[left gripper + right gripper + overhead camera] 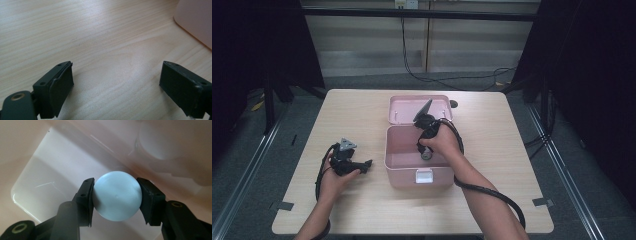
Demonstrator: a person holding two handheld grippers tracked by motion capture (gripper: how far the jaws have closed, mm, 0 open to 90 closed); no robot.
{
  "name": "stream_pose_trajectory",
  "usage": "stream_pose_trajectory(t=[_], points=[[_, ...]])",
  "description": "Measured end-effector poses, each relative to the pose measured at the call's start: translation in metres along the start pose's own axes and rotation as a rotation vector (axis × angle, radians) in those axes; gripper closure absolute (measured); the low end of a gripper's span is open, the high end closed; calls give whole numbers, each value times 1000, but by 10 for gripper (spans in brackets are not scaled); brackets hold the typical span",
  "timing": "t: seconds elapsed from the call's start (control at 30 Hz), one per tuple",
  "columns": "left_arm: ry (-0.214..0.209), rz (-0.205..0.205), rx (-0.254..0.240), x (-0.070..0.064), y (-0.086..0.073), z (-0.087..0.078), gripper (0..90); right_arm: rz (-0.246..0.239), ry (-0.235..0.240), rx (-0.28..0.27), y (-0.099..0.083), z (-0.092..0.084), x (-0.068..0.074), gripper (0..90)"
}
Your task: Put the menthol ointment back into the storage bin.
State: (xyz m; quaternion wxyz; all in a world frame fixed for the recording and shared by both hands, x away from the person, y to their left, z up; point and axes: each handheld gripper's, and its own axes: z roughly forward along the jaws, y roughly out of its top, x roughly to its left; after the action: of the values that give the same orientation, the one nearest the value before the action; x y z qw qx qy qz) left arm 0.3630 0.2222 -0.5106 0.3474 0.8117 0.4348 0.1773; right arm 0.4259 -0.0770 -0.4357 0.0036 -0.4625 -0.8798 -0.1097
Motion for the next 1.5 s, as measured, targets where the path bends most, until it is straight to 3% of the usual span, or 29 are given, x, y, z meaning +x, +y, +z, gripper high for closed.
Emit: stream_pose_trajectory(t=[1.07, 1.5], points=[[1, 0, 0, 0, 0, 0, 110, -20, 6, -47, -5, 2, 1, 455], [0, 0, 1, 0, 0, 0, 109, -45, 1, -83, -7, -18, 2, 404]])
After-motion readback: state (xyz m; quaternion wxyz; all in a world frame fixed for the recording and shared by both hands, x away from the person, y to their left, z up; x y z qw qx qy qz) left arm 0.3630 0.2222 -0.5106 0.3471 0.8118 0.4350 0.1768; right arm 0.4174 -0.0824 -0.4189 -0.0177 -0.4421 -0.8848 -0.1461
